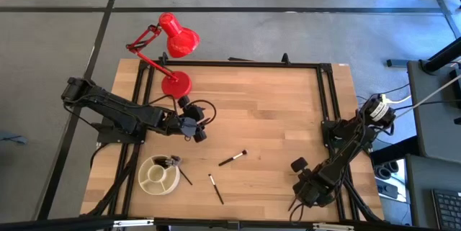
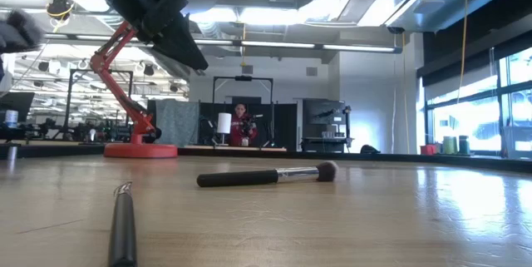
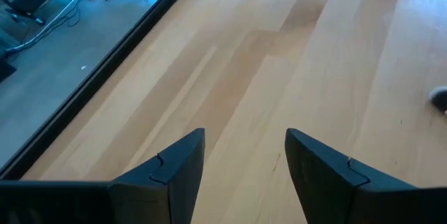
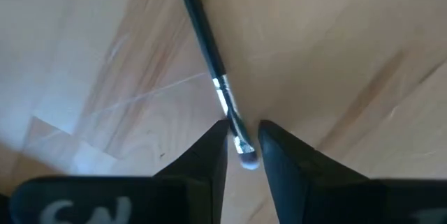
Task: Put items in baskets/containers
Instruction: Put the black eyeshadow brush into the white organizer bin
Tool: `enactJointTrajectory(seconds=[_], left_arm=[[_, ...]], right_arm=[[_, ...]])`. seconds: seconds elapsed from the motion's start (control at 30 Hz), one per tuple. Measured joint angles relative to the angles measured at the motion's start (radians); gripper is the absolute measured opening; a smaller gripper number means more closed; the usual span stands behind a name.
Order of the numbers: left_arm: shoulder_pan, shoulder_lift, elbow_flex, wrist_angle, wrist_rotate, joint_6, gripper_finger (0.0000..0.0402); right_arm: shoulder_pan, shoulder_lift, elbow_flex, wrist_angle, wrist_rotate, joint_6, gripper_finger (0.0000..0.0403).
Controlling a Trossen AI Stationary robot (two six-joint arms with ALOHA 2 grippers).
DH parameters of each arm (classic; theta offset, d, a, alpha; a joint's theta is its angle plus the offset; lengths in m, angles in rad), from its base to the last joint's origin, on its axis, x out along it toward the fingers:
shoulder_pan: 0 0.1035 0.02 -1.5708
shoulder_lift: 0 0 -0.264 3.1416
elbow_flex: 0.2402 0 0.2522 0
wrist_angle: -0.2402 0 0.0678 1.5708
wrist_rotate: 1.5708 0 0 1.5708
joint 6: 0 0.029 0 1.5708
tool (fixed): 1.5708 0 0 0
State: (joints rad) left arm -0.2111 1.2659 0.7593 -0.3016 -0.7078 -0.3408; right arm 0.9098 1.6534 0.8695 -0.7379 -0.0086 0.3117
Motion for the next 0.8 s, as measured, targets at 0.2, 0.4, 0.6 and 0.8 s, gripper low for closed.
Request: enactJointTrajectory(seconds=[0.2,0.4,0.6,0.8], left_arm=[[0.0,0.0,0.0,0.019,0.0,-0.001,0.0196],[-0.007,0.0,0.0,0.022,0.018,-0.062,0.0196],[-0.046,0.0,0.0,0.022,0.048,-0.136,0.0196],[-0.078,0.0,0.0,0.039,0.025,-0.161,0.0196]], right_arm=[[0.002,0.033,-0.002,0.01,0.019,-0.018,0.0078],[-0.04,0.034,-0.003,0.008,0.004,-0.057,0.0012],[-0.148,0.021,-0.004,0.034,0.043,-0.133,0.0017],[-0.329,-0.056,-0.007,0.104,0.051,-0.047,0.0002]])
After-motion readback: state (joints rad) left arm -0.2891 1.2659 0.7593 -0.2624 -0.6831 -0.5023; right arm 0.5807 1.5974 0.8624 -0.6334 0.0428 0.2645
